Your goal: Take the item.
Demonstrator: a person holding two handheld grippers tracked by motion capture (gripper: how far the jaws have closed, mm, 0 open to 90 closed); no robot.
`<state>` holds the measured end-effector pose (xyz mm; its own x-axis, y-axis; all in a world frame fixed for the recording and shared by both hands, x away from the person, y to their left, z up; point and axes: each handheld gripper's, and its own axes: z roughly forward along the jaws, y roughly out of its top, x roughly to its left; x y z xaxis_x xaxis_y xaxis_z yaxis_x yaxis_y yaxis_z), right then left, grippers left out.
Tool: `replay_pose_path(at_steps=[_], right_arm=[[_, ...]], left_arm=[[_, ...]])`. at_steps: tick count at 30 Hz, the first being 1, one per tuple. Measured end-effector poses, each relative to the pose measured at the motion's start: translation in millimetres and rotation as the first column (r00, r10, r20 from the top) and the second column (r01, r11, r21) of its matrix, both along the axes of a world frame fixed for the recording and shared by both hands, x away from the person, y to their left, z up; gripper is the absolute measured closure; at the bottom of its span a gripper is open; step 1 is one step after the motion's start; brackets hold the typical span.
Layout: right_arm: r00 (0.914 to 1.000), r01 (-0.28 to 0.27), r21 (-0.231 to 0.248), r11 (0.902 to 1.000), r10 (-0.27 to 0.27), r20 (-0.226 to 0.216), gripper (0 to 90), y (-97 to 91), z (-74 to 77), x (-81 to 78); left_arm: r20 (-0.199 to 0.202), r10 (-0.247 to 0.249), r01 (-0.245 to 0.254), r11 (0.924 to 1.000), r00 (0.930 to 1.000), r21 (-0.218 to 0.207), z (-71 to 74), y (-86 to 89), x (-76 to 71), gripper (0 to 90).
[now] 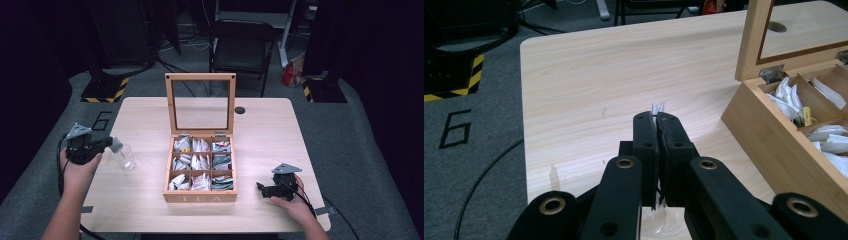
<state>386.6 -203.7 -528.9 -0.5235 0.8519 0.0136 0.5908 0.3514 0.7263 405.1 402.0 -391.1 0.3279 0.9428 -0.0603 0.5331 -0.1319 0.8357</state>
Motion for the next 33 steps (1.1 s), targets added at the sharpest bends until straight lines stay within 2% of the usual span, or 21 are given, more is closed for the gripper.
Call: replay_pose_path(at_steps=[19,33], right_arm=[[1.0,0.0,0.0,1.0,0.0,0.0,6.7,0.0,0.0,0.0],[1.0,0.0,-0.001,1.0,0.0,0.0,6.7,-0.1,0.0,0.0]], left_arm=[[-0.042,0.005,-0.004,1.0,0.9991,0.008,-24.5,-6.8,6.8,87.4],[-0.068,0.005,-0.004,0.9999,0.9977,0.01,-32.3,-8.5,9.2,85.7]])
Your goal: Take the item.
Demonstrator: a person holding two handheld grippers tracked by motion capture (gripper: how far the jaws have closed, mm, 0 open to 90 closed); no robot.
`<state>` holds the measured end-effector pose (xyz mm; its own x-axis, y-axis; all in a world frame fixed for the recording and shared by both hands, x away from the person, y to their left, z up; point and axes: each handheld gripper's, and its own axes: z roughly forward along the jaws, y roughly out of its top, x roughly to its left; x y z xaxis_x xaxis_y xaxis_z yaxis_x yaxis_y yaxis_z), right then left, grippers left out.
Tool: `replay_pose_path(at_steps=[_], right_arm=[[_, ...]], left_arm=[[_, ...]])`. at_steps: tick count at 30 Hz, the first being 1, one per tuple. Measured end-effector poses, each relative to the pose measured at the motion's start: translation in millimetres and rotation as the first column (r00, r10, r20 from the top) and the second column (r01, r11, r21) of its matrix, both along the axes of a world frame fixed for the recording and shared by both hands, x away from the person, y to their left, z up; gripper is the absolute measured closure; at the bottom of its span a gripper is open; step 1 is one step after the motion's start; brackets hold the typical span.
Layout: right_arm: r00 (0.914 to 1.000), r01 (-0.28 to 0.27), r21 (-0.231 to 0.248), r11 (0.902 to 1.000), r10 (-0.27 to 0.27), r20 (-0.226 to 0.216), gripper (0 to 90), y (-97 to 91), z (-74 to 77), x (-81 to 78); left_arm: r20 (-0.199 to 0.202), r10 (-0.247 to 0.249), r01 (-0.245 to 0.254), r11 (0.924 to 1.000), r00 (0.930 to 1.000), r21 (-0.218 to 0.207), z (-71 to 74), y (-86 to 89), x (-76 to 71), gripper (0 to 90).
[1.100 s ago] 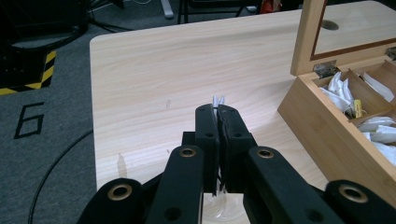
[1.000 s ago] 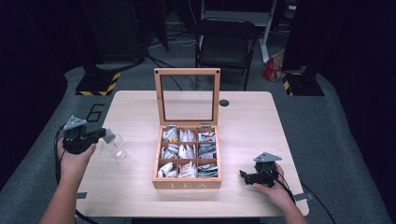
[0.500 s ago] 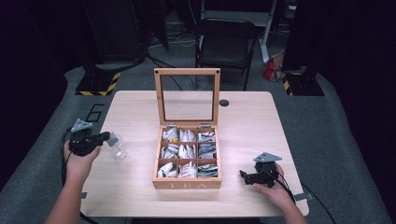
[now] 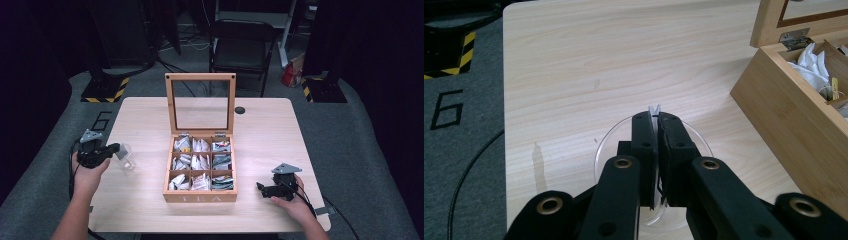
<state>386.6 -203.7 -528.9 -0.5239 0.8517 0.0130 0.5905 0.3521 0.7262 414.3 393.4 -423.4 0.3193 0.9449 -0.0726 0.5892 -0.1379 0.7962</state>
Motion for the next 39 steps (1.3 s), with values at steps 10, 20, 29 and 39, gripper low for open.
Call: replay_pose_path(at_steps=[10,20,29,39], right_arm=[[1.0,0.0,0.0,1.0,0.0,0.0,6.7,0.0,0.0,0.0],[1.0,0.0,0.0,1.0,0.0,0.0,6.7,0.0,0.0,0.0],[1.0,0.0,0.0,1.0,0.0,0.0,6.7,0.0,0.0,0.0],[1.0,0.001,0.0,1.0,-0.001,0.0,6.7,0.1,0.0,0.0]], left_arm=[[0.0,0.003,-0.003,1.0,1.0,-0.006,0.0,1.8,-0.4,79.3],[0.006,-0.008,0.008,0.9998,0.9999,-0.019,6.8,1.0,-1.2,65.5],[0.045,-0.018,0.021,0.9977,0.9988,-0.065,17.8,-4.2,-1.9,48.2],[0.057,-0.041,0.044,0.9977,0.9975,-0.052,28.4,-13.8,-5.4,46.0]])
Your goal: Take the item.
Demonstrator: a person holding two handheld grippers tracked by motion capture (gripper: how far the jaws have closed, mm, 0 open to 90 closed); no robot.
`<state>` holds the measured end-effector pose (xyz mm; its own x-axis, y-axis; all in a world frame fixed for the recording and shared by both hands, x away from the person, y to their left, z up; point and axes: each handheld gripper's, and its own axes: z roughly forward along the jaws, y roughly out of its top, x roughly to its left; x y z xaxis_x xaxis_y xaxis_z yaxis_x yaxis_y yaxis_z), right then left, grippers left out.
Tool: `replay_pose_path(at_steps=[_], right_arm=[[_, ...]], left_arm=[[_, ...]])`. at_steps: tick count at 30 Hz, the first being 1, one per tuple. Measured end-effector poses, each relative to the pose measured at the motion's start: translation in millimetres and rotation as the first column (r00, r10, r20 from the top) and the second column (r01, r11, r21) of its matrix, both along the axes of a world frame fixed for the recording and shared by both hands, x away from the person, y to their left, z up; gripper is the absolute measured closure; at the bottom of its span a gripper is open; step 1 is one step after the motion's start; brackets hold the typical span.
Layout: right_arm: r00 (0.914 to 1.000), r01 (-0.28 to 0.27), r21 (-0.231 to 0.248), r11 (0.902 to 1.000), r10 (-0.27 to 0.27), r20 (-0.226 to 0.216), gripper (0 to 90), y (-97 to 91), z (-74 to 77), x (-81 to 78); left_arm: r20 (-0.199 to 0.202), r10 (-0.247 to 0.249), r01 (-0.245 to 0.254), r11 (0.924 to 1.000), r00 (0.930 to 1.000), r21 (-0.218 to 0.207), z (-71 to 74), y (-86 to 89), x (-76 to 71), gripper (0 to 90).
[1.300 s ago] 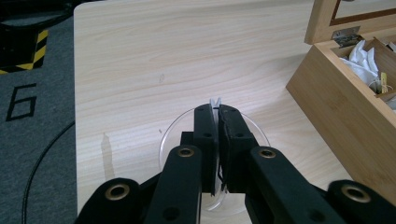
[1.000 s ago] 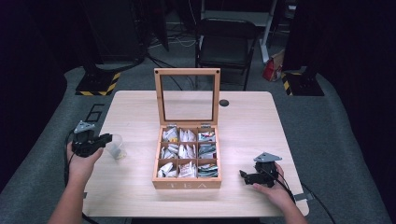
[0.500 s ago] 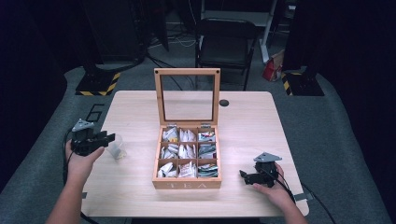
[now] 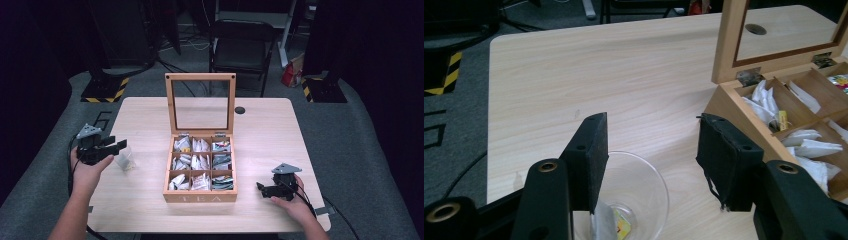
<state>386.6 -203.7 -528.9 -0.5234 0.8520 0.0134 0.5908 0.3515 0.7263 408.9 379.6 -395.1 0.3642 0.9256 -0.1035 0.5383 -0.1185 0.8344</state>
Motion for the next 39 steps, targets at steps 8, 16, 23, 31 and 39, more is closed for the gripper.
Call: replay_pose_path(at_steps=[8,16,23,31,39], right_arm=[[1.0,0.0,0.0,1.0,0.0,0.0,6.7,0.0,0.0,0.0],[1.0,0.0,0.0,1.0,0.0,0.0,6.7,0.0,0.0,0.0],[1.0,0.0,0.0,1.0,0.0,0.0,6.7,0.0,0.0,0.0],[1.0,-0.001,0.0,1.0,0.001,0.0,6.6,-0.1,0.0,0.0],[1.0,0.0,0.0,1.0,0.0,0.0,6.7,0.0,0.0,0.0]], left_arm=[[0.003,-0.04,0.04,0.9992,0.9992,0.007,4.3,-12.8,-6.8,45.8],[0.003,-0.072,0.072,0.9974,0.9974,0.005,1.5,-25.0,-15.3,45.7],[-0.005,-0.103,0.103,0.9946,0.9946,0.003,-5.9,-33.9,-22.2,45.7],[-0.023,-0.125,0.125,0.9921,0.9919,0.007,-20.9,-44.3,-28.5,45.7],[-0.035,-0.142,0.143,0.9892,0.9892,0.031,-34.4,-52.6,-32.4,45.7]])
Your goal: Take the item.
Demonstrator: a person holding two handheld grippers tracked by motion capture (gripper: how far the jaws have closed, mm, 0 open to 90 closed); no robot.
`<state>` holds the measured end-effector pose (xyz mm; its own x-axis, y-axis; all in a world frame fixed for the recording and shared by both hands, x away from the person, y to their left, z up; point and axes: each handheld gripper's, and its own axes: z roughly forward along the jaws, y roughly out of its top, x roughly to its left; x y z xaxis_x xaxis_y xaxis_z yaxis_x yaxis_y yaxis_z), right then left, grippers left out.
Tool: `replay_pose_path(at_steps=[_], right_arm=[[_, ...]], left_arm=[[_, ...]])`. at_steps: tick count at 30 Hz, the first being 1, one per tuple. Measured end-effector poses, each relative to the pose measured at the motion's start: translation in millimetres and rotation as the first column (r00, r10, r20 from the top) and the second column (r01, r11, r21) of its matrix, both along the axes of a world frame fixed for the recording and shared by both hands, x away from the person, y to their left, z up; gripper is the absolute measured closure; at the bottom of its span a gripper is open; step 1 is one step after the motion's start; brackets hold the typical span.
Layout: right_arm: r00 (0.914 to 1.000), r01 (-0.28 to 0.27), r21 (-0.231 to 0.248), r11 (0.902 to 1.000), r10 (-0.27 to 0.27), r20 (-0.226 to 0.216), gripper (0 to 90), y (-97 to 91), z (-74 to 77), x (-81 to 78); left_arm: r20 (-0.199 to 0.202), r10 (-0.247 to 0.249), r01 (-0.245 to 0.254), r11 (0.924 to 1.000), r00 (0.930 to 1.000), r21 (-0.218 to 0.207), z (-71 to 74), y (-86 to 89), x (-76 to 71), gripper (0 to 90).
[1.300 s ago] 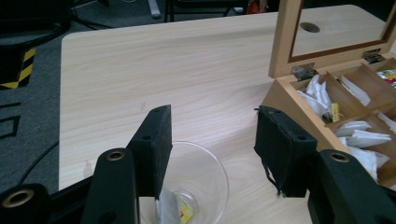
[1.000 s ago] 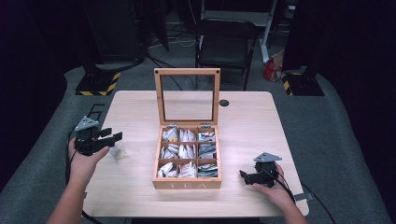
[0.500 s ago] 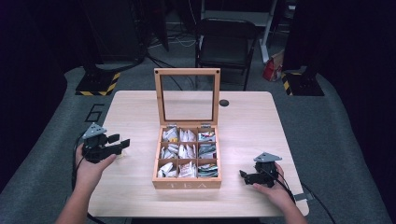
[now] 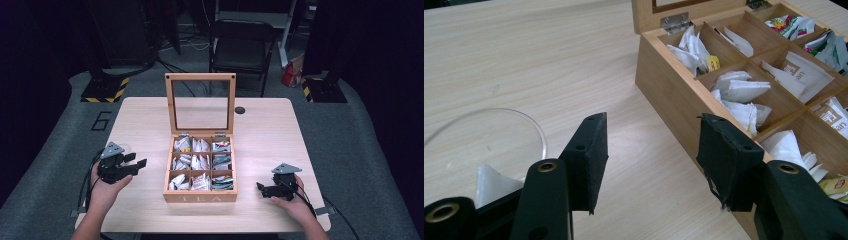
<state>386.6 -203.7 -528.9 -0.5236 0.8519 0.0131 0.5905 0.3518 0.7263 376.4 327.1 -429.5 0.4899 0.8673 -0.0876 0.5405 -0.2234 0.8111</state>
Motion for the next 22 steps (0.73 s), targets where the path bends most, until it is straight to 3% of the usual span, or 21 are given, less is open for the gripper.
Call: replay_pose_path(at_steps=[13,22], right_arm=[[1.0,0.0,0.0,1.0,0.0,0.0,6.7,0.0,0.0,0.0],[1.0,0.0,0.0,1.0,0.0,0.0,6.7,0.0,0.0,0.0]], left_arm=[[-0.023,-0.032,0.031,0.9994,0.9992,-0.011,-23.2,-6.9,-6.1,45.7],[-0.04,-0.024,0.023,0.9994,0.9989,-0.025,-37.0,-8.7,-8.1,45.1]])
